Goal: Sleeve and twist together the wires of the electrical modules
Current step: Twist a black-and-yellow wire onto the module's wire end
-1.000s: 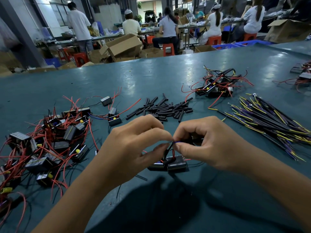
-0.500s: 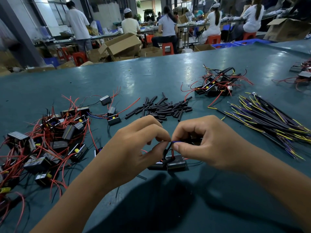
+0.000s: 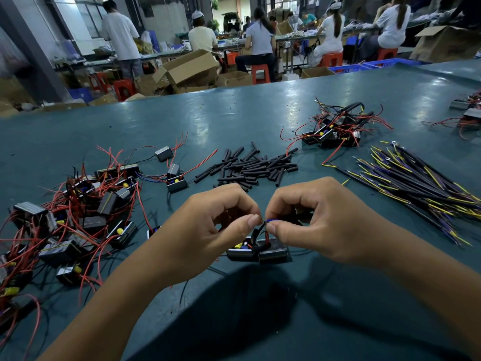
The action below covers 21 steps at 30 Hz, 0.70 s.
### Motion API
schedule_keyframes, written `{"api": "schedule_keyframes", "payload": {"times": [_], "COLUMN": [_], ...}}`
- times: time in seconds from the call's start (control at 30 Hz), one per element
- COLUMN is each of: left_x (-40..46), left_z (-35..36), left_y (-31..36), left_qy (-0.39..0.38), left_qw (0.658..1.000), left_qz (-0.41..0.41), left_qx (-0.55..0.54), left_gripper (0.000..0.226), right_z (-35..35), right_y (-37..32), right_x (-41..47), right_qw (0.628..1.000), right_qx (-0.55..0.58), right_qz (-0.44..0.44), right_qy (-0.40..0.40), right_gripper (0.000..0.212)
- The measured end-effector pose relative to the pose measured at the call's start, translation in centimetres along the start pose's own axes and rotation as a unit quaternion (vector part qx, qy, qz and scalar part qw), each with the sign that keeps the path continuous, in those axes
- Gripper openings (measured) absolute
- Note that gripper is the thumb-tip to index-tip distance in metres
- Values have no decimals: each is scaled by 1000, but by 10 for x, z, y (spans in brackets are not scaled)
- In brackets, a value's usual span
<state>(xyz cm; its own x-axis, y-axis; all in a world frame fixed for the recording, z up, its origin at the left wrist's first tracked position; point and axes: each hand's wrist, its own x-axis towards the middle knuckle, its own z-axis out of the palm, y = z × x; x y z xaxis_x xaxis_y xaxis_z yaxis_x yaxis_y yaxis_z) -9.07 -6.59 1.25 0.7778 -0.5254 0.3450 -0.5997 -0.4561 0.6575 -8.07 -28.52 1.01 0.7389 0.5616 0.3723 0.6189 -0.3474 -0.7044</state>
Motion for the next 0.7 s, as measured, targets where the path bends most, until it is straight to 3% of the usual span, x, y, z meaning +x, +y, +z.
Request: {"api": "schedule_keyframes", "payload": {"times": [0.1, 0.27, 0.47, 0.57, 0.7], "left_x": [-1, -2, -3, -4, -4], "left_z": [0, -4, -6, -6, -8], "left_y": [2, 4, 5, 4, 5], "left_qy": [-3, -40, -85, -90, -73], "left_qw": [1000, 988, 932, 922, 936], "left_qz": [-14, -85, -193, -208, -191], "left_qx": [-9, -120, -294, -314, -288], "left_gripper": [9, 14, 12, 12, 16], "right_z": [0, 1, 3, 3, 1], "right_y": [-1, -2, -9, -10, -9], "right_x": [0, 0, -1, -2, -1], "right_qw": [1000, 1000, 994, 992, 995], "right_qx": [0, -8, -88, -102, -80], "right_qz": [0, -10, -67, -78, -62], "right_qy": [0, -3, 0, 0, 8], "right_gripper": [8, 6, 6, 6, 6]}}
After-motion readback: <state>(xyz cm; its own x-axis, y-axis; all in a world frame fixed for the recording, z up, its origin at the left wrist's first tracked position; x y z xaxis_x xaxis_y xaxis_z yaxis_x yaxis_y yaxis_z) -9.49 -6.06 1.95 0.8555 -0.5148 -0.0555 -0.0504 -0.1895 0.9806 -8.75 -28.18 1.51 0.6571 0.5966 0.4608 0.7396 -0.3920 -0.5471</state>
